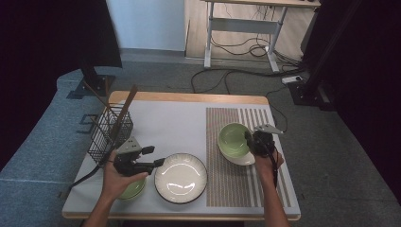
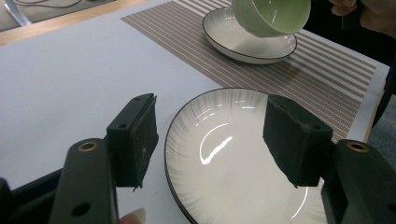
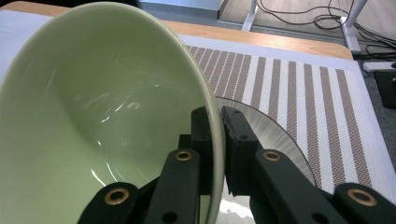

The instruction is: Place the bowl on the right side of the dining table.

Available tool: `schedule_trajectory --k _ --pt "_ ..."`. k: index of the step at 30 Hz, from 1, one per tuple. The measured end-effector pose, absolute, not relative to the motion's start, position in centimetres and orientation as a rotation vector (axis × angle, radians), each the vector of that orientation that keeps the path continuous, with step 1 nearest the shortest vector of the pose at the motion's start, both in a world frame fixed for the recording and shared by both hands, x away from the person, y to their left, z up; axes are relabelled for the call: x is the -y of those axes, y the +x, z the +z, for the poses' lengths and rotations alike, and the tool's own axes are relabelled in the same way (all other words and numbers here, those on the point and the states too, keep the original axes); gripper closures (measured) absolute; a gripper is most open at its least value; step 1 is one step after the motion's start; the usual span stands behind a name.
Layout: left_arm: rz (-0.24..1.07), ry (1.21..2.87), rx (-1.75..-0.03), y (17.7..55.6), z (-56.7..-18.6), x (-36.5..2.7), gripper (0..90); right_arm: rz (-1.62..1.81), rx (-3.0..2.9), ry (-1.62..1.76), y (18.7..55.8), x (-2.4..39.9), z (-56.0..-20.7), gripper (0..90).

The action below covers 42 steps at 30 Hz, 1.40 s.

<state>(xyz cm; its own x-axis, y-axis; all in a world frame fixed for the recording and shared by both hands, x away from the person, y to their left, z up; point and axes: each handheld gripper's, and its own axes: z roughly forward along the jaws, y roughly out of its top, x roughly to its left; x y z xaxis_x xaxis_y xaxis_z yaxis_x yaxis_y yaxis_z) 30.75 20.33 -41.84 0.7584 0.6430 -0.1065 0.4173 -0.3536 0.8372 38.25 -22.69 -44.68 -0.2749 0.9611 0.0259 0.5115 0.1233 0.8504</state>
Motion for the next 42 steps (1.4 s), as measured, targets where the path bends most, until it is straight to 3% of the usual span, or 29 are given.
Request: schedule_trajectory --k 42 --pt "0.258 1.990 -0.789 30.8 -41.8 -20.4 35.3 0.948 -1.880 1.515 39.2 24.5 -46.9 84.4"
